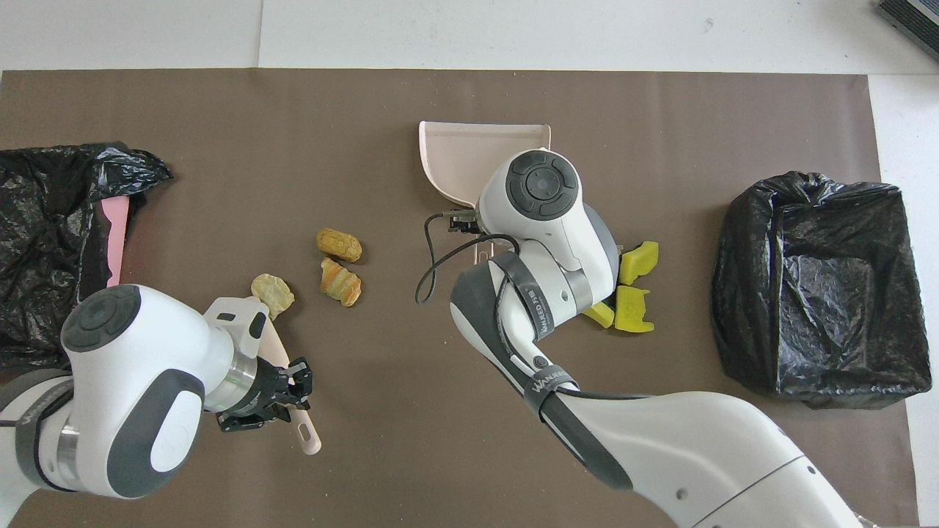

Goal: Sweep and dump trash in bin
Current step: 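Lift the dustpan with the right gripper while the left gripper raises the brush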

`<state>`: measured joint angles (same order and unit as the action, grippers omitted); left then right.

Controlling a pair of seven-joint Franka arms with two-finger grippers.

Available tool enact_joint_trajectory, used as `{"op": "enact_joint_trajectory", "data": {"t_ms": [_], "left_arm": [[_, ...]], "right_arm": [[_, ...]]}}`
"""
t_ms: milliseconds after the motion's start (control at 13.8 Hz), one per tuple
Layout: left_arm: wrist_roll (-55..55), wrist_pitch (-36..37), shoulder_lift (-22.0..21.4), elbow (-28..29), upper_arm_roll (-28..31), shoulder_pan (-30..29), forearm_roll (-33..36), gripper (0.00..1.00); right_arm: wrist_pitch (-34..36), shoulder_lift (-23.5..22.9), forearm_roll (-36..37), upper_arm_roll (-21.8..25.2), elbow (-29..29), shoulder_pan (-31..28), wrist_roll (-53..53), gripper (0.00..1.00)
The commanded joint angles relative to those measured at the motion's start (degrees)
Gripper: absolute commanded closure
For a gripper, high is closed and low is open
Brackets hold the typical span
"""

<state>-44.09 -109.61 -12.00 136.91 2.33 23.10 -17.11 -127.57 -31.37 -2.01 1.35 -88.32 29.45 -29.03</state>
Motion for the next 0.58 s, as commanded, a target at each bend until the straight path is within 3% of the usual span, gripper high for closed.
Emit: {"op": "enact_joint_trajectory", "data": {"t_ms": [0,145,506], "left_arm": [[-8.28,-4.2,-0.13,0.29,0.4,6.86,-1.43,1.0],[-7.77,-3.43,-0.13,0.29,0.57,6.18,-1.43,1.0],[-7.85,2.1,0.05,-0.85,0.83,4.51,0.93,1.0]], "right_arm": [[0.48,-0.09,-1.33,-0.56,0.51,-0.89,1.96,1.0],[1.18,-0.09,-2.12,-0.56,0.78,-1.32,3.26,1.0],[3.63,4.03,-4.66,-0.91,-0.19,-4.58,28.47,1.0]]}}
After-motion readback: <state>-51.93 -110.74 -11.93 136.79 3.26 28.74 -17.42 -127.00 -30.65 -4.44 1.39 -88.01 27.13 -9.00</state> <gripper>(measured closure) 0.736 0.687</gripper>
